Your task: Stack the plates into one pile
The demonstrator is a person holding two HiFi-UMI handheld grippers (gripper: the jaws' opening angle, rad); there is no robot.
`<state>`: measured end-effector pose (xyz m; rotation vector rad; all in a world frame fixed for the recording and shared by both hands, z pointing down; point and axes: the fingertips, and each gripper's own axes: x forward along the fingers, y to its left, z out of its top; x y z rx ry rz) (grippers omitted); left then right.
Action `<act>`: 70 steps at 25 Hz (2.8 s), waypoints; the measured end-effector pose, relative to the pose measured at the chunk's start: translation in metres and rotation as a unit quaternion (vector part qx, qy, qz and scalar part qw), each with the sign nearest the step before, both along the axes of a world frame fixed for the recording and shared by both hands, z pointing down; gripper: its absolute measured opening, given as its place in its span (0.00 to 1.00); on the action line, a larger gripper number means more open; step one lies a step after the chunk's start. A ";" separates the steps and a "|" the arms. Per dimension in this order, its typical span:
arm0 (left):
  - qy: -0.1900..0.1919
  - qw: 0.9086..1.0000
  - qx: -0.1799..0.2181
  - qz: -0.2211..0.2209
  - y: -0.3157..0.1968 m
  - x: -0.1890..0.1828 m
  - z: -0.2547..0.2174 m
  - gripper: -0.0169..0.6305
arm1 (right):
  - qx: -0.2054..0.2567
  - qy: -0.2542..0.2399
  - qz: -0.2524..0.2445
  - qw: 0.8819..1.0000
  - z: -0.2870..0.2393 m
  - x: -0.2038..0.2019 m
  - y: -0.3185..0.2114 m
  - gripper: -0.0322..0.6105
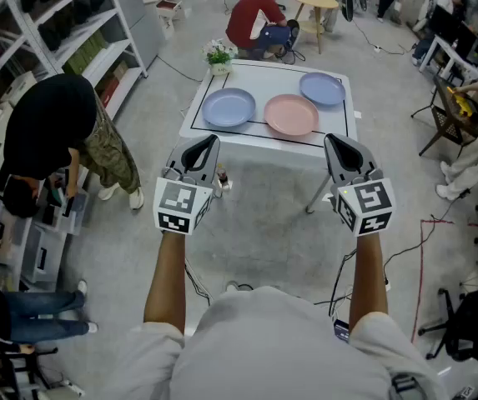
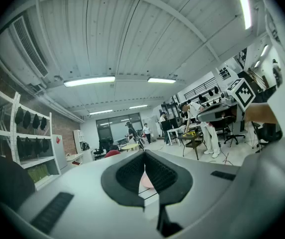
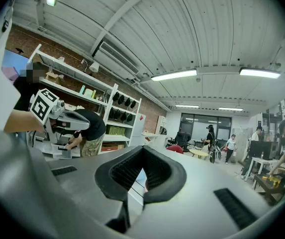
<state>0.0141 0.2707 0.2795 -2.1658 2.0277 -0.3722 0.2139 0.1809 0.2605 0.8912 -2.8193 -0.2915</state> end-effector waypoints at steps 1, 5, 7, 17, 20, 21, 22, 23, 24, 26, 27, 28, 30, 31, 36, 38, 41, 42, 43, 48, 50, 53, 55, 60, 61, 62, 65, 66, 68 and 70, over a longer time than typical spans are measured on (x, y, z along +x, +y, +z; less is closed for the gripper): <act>-0.001 1.000 0.000 0.001 -0.002 0.004 0.000 0.05 | 0.000 -0.002 0.000 1.000 -0.001 0.003 -0.002 0.07; -0.002 1.000 0.001 -0.002 -0.010 0.019 0.000 0.05 | -0.007 -0.017 -0.014 1.000 -0.001 0.011 -0.007 0.07; -0.001 1.000 0.002 -0.006 -0.013 0.024 0.002 0.05 | -0.019 -0.026 -0.026 0.999 0.003 0.015 -0.010 0.07; 0.016 0.999 -0.017 -0.029 -0.043 0.005 0.033 0.05 | -0.060 -0.025 -0.060 0.996 0.036 -0.008 -0.050 0.07; 0.017 0.999 -0.018 -0.035 -0.068 -0.027 0.043 0.05 | -0.069 -0.027 -0.071 0.995 0.044 -0.040 -0.075 0.07; 0.013 0.999 -0.019 -0.036 -0.079 -0.039 0.046 0.05 | -0.074 -0.029 -0.077 0.994 0.047 -0.054 -0.085 0.07; 0.008 0.999 -0.019 -0.038 -0.091 -0.054 0.049 0.05 | -0.080 -0.031 -0.081 0.993 0.048 -0.068 -0.096 0.07; 0.004 0.999 -0.020 -0.040 -0.103 -0.069 0.052 0.05 | -0.084 -0.033 -0.085 0.992 0.050 -0.083 -0.108 0.07; 0.003 0.999 -0.020 -0.042 -0.117 -0.087 0.055 0.05 | -0.086 -0.034 -0.086 0.992 0.051 -0.099 -0.120 0.07; 0.005 0.999 -0.021 -0.046 -0.146 -0.125 0.059 0.05 | -0.087 -0.031 -0.084 0.992 0.053 -0.133 -0.148 0.07; 0.008 0.999 -0.021 -0.047 -0.161 -0.143 0.059 0.05 | -0.087 -0.030 -0.084 0.992 0.053 -0.151 -0.162 0.07; 0.011 0.999 -0.021 -0.046 -0.175 -0.160 0.058 0.05 | -0.089 -0.030 -0.083 0.992 0.052 -0.168 -0.175 0.07; 0.012 0.999 -0.023 -0.039 -0.203 -0.187 0.057 0.05 | -0.099 -0.032 -0.083 0.991 0.050 -0.199 -0.199 0.07; 0.012 0.999 -0.026 -0.035 -0.216 -0.198 0.058 0.05 | -0.105 -0.033 -0.084 0.990 0.049 -0.214 -0.210 0.07; 0.022 0.999 -0.041 -0.024 -0.270 -0.262 0.065 0.05 | -0.113 -0.018 -0.083 0.990 0.054 -0.285 -0.258 0.07; 0.027 0.998 -0.051 -0.024 -0.286 -0.282 0.074 0.05 | -0.116 -0.016 -0.082 0.990 0.061 -0.305 -0.274 0.07; 0.032 0.998 -0.060 -0.017 -0.304 -0.304 0.084 0.05 | -0.128 -0.015 -0.079 0.989 0.074 -0.327 -0.295 0.07; 0.035 0.997 -0.064 -0.015 -0.308 -0.312 0.088 0.05 | -0.132 -0.013 -0.076 0.988 0.077 -0.333 -0.301 0.07; 0.038 0.997 -0.068 -0.014 -0.312 -0.319 0.092 0.05 | -0.135 -0.012 -0.075 0.988 0.081 -0.340 -0.306 0.07; 0.079 0.992 -0.093 -0.019 -0.331 -0.352 0.120 0.05 | -0.160 0.007 -0.086 0.983 0.101 -0.370 -0.324 0.07; 0.105 0.989 -0.102 -0.014 -0.339 -0.356 0.133 0.05 | -0.172 0.039 -0.083 0.981 0.118 -0.377 -0.332 0.07; 0.128 0.985 -0.116 -0.002 -0.350 -0.359 0.155 0.05 | -0.173 0.106 -0.071 0.977 0.153 -0.391 -0.350 0.07; 0.135 0.981 -0.136 -0.006 -0.353 -0.360 0.177 0.05 | -0.181 0.137 -0.073 0.971 0.178 -0.399 -0.359 0.07; 0.188 0.963 -0.192 -0.025 -0.358 -0.362 0.239 0.08 | -0.237 0.163 -0.086 0.954 0.231 -0.414 -0.385 0.14; 0.197 0.958 -0.205 -0.030 -0.360 -0.362 0.253 0.14 | -0.253 0.156 -0.090 0.950 0.240 -0.416 -0.392 0.16; 0.204 0.954 -0.217 -0.037 -0.362 -0.361 0.266 0.18 | -0.265 0.156 -0.095 0.947 0.250 -0.418 -0.399 0.19; 0.229 0.937 -0.253 -0.075 -0.363 -0.359 0.305 0.21 | -0.277 0.196 -0.117 0.933 0.285 -0.425 -0.418 0.23; 0.238 0.930 -0.266 -0.093 -0.361 -0.360 0.318 0.21 | -0.281 0.213 -0.127 0.927 0.298 -0.427 -0.422 0.24; 0.255 0.912 -0.295 -0.128 -0.358 -0.361 0.343 0.21 | -0.291 0.245 -0.148 0.913 0.322 -0.434 -0.429 0.27; 0.266 0.896 -0.323 -0.149 -0.355 -0.361 0.362 0.23 | -0.304 0.278 -0.165 0.896 0.346 -0.439 -0.434 0.32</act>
